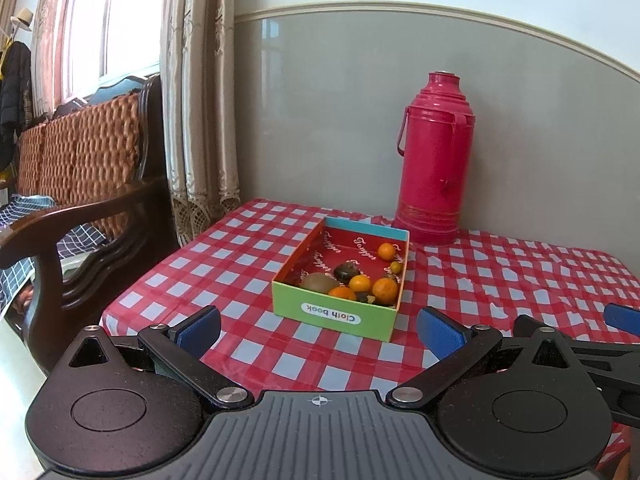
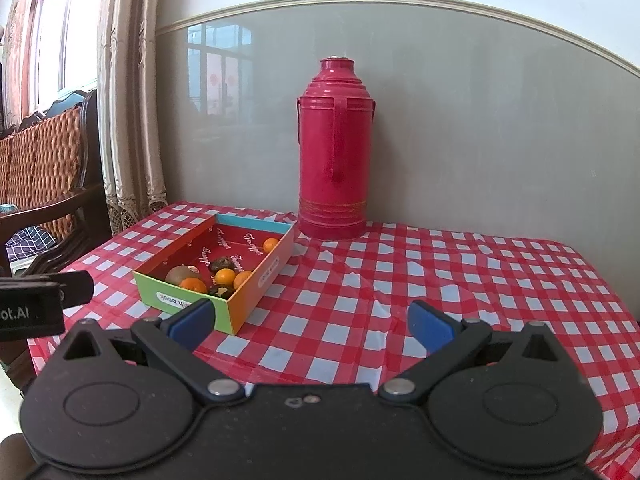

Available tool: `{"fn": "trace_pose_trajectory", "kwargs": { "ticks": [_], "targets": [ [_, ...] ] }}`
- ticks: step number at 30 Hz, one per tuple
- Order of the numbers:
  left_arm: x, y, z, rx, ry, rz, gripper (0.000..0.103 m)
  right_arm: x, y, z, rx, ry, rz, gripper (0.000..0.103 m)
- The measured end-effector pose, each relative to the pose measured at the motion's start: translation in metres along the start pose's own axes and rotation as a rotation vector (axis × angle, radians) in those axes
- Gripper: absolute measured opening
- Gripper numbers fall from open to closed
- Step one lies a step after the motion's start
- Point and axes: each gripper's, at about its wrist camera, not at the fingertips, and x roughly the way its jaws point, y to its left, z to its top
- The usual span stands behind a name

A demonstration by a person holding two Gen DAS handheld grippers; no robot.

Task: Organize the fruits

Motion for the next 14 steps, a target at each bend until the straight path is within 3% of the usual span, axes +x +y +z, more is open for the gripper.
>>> {"fn": "trace_pose_trajectory", "kwargs": {
  "ticks": [14],
  "targets": [
    [0.008,-0.001,0.002,0.034,-0.035,0.036,0.103,0.013,0.007,0.003,-0.015,0.013,-0.001,0.097]
  ]
}}
